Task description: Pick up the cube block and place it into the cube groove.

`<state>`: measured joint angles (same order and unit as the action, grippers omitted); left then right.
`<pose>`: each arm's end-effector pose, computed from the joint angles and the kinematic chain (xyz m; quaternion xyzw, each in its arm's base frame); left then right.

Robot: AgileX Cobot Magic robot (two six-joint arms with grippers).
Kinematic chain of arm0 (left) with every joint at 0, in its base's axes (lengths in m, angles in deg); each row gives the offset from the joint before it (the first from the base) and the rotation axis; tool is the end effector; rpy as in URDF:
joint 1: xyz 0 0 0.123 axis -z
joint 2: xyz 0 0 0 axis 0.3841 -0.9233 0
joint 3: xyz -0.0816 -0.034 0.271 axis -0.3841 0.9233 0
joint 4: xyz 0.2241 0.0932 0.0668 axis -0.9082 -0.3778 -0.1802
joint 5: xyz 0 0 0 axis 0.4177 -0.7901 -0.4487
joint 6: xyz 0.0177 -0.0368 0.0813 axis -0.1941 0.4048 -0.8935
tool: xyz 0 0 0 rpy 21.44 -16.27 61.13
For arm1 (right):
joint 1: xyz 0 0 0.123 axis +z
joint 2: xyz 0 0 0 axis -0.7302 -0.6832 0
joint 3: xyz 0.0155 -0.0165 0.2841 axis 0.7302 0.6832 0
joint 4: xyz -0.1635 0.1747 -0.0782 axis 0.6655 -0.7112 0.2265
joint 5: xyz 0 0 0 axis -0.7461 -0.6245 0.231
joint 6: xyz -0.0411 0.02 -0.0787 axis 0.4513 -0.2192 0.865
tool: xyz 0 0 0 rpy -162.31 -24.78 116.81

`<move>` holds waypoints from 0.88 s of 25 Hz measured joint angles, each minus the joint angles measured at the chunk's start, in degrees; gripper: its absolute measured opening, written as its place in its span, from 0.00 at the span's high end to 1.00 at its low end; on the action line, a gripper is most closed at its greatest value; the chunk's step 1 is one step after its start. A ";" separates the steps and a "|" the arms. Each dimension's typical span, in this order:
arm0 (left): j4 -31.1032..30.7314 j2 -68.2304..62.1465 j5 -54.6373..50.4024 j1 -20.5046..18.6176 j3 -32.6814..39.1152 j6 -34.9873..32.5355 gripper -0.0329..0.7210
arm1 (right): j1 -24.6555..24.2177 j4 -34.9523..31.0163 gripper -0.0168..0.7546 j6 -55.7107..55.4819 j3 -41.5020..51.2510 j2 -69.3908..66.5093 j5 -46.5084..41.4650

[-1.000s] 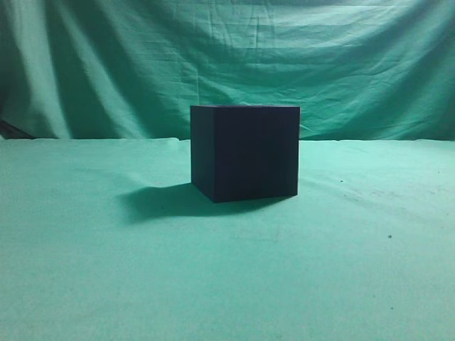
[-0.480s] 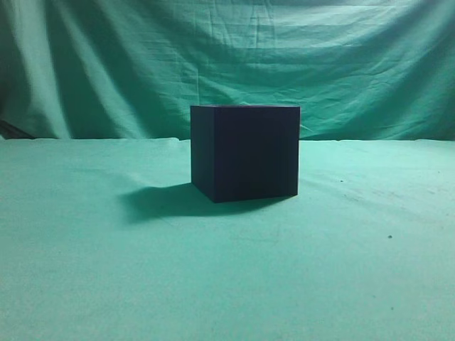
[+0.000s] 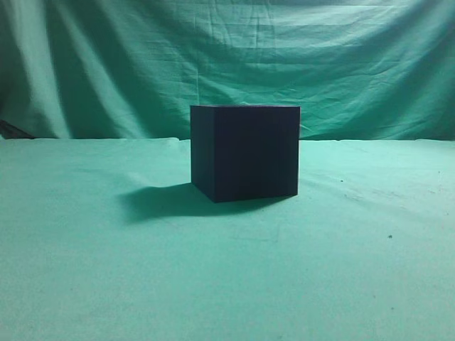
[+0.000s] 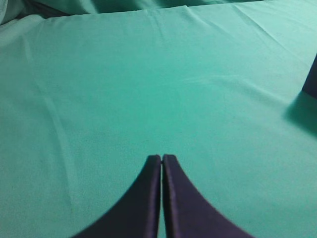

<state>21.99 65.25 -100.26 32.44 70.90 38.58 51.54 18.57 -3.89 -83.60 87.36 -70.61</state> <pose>0.0521 -0.0062 0.1735 0.0788 0.7951 -0.0241 0.6009 0.0528 0.0015 0.1714 0.0139 0.8047 0.0392 0.5922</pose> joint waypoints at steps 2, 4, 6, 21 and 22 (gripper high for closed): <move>0.00 0.00 0.00 0.00 0.00 0.00 0.96 | 0.00 -0.10 0.89 0.00 0.00 0.00 0.00; 0.00 0.00 0.00 0.00 0.00 0.00 0.96 | 0.00 -0.10 0.89 0.00 0.00 0.00 0.00; 0.00 0.00 0.00 0.00 0.00 0.00 0.96 | 0.00 -0.10 0.89 0.00 0.00 0.00 0.00; 0.00 0.00 0.00 0.00 0.00 0.00 0.96 | 0.00 -0.10 0.89 0.00 0.00 0.00 0.00; 0.00 0.00 0.00 0.00 0.00 0.00 0.96 | 0.00 -0.10 0.89 0.00 0.00 0.00 0.00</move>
<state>21.99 65.25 -100.26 32.44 70.90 38.58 51.54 18.48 -3.89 -83.60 87.36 -70.61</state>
